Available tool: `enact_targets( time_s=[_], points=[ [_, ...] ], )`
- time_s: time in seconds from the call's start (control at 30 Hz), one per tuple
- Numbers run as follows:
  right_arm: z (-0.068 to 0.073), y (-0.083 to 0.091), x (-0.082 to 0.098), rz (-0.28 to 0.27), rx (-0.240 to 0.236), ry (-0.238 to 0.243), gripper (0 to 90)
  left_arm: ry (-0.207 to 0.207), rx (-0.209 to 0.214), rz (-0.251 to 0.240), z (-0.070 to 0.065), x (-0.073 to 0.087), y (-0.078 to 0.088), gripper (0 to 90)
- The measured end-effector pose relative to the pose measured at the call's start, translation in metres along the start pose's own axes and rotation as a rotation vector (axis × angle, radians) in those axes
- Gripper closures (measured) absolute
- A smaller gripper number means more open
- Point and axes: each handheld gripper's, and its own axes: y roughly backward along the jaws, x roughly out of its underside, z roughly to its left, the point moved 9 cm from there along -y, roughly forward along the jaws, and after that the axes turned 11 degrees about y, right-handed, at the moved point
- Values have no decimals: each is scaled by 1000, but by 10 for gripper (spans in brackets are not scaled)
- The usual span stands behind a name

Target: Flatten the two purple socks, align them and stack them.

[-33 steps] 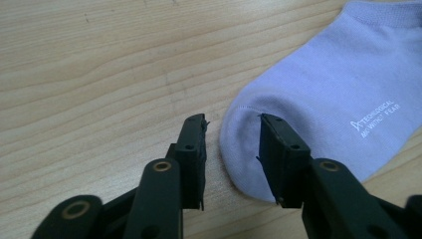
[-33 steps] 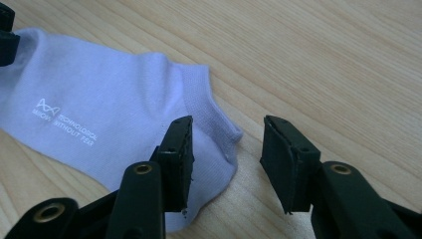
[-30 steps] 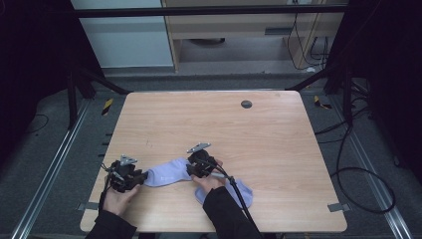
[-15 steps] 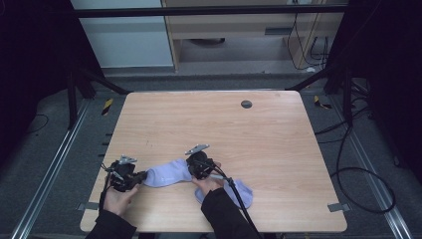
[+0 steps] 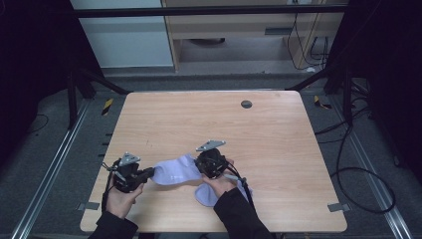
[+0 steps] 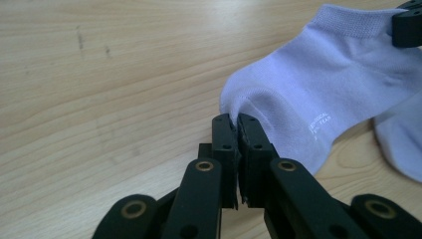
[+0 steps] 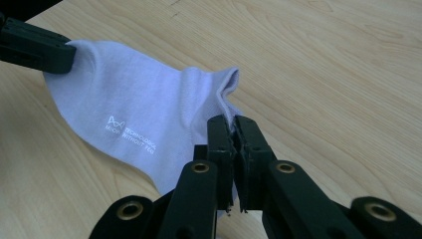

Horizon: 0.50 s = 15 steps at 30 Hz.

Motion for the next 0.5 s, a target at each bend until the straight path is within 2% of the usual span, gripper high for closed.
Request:
enact_targets(
  time_s=[0.3,0.5],
  points=[
    [-12,36,18,-6,22,0,869,-35,47,2,-35,-3,-3,865],
    [-19,56,34,-8,30,-8,868,-60,83,31,-58,2,-11,865]
  ],
)
